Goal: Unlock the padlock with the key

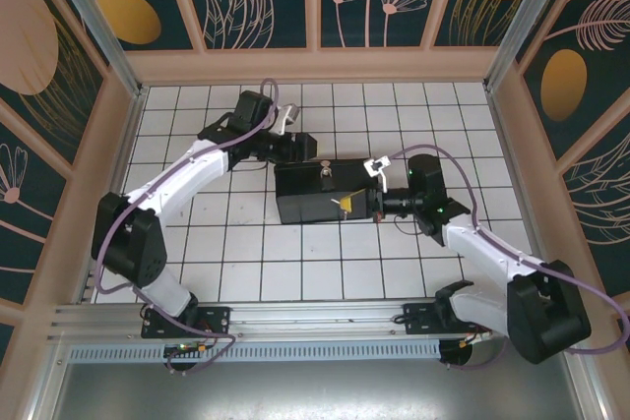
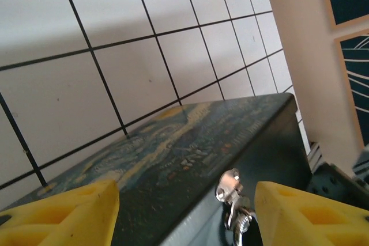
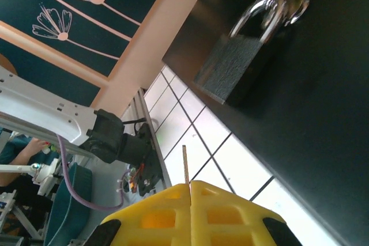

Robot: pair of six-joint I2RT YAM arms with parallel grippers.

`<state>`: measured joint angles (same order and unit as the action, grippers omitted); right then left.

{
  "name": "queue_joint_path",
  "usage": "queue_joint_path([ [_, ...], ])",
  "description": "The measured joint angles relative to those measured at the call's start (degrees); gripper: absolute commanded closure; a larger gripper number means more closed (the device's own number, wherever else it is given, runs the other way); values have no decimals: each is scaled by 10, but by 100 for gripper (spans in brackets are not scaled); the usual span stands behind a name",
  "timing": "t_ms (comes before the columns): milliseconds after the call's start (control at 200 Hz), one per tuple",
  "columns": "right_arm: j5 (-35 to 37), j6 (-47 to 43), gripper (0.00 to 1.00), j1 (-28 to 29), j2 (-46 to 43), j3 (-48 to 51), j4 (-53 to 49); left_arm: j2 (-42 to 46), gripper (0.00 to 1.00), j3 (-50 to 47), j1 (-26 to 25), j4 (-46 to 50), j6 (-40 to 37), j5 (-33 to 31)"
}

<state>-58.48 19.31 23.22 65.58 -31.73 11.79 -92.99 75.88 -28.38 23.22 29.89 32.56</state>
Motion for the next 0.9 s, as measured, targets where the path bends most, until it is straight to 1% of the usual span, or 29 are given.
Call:
queue_joint_path([
  [90,-5,-12,100,-6,8,-18,-14,16,36,-11,0,-2,11,0],
  [195,-7,-2,100,-6,4,-23,-17,22,36,-14,0,-3,23,0],
  [290,7,43,100,-2,-20,-10,-7,22,35,-12,0,5,25,-24],
  [375,30,98,100,14,-61,15,2,19,35,5,0,24,22,-53],
  [535,107,232,100,61,-121,65,43,-4,35,69,-2,36,14,-109],
  [656,185,325,100,110,-150,95,73,-12,33,84,-10,44,10,-149],
  [776,258,387,100,153,-156,101,104,-28,30,103,-26,66,-10,-182],
  [901,322,423,100,172,-156,102,121,-40,28,116,-42,87,-38,-205],
])
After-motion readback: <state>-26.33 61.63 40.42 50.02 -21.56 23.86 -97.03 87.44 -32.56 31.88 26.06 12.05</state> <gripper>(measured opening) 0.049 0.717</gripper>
